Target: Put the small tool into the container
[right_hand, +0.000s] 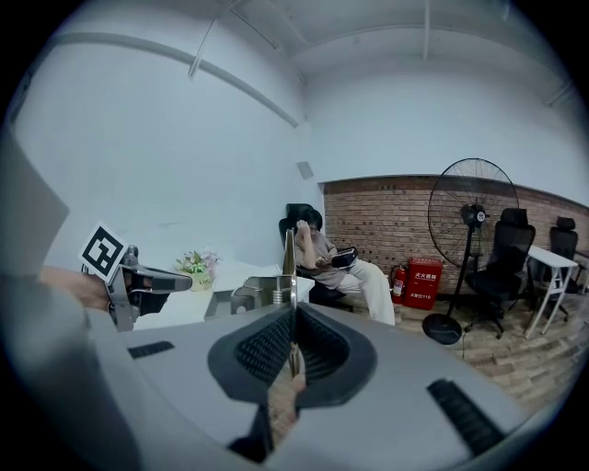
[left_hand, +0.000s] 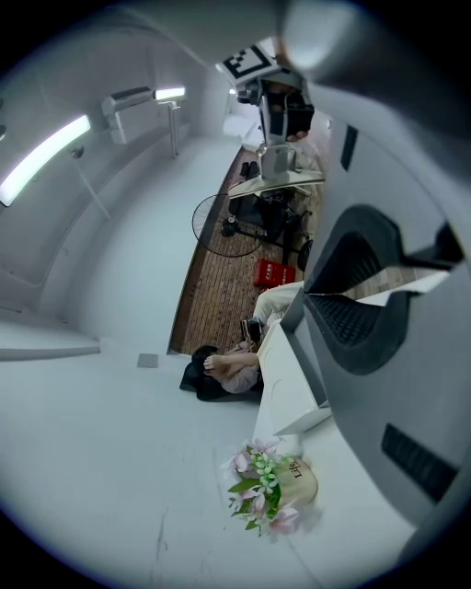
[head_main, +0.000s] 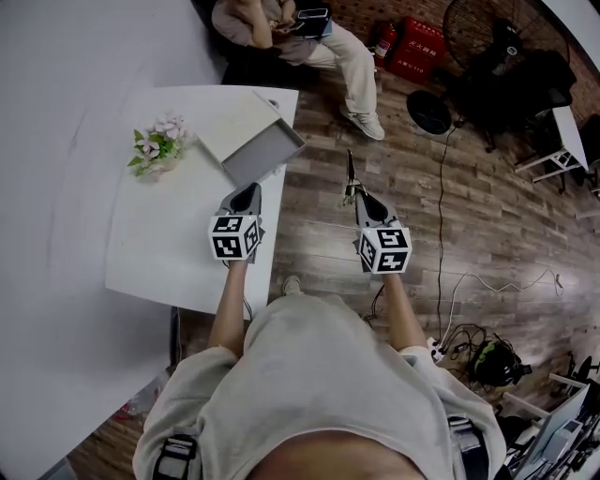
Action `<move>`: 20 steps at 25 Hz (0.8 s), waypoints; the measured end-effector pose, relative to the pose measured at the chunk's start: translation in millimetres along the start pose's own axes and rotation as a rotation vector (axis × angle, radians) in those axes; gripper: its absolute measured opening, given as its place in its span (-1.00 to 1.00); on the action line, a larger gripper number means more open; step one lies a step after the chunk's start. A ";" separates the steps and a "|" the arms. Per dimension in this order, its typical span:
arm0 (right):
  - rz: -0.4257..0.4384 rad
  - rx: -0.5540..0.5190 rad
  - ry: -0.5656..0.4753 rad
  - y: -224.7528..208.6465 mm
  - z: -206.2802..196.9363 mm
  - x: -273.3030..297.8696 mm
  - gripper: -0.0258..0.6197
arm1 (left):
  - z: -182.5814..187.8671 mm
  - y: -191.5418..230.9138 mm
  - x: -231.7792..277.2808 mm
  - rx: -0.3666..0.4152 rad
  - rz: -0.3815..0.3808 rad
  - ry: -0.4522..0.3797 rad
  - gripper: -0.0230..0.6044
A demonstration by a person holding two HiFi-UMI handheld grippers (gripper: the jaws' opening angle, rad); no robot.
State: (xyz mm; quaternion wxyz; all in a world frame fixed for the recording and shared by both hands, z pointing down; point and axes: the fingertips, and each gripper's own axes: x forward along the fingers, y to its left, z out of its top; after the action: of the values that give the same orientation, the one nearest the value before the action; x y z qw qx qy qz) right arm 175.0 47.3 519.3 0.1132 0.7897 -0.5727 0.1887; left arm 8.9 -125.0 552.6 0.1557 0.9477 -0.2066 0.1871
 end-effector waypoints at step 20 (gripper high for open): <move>0.020 -0.001 0.045 -2.6 -9.8 27.2 -0.91 | -7.5 11.5 25.9 -0.015 -0.002 0.034 -0.89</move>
State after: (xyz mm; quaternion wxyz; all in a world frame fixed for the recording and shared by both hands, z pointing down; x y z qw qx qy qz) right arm 183.3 28.6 539.9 0.1247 0.7795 -0.5779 0.2069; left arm 23.5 -140.8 572.5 0.1663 0.9433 -0.2044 0.2017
